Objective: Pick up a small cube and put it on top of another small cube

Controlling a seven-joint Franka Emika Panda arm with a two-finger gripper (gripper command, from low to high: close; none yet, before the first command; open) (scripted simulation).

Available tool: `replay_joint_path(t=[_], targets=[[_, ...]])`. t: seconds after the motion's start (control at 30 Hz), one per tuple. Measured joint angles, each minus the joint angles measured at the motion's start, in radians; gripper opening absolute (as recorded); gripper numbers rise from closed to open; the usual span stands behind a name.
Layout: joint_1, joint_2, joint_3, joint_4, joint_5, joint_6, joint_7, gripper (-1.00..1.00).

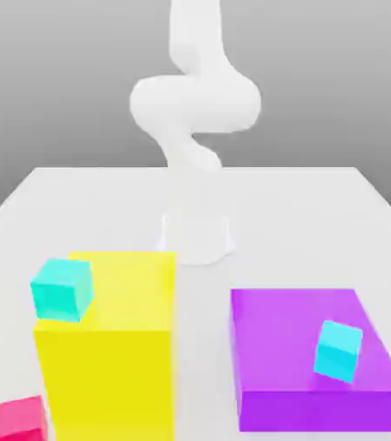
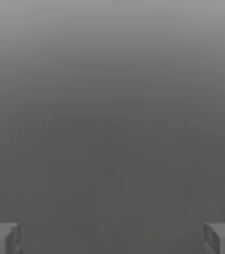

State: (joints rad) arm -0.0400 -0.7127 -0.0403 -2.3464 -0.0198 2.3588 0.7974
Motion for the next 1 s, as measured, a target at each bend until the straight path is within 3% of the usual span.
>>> replay_joint_path(t=[0.63, 0.83, 1.0], targets=[[-0.346, 0.694, -0.332, -0.356, -0.082, 0.469, -0.083, 0.0], [-0.531, 0.699, -0.263, -0.533, -0.019, 0.514, -0.291, 0.0], [-0.518, 0.807, -0.144, -0.527, 0.104, 0.612, -0.417, 0.0]])
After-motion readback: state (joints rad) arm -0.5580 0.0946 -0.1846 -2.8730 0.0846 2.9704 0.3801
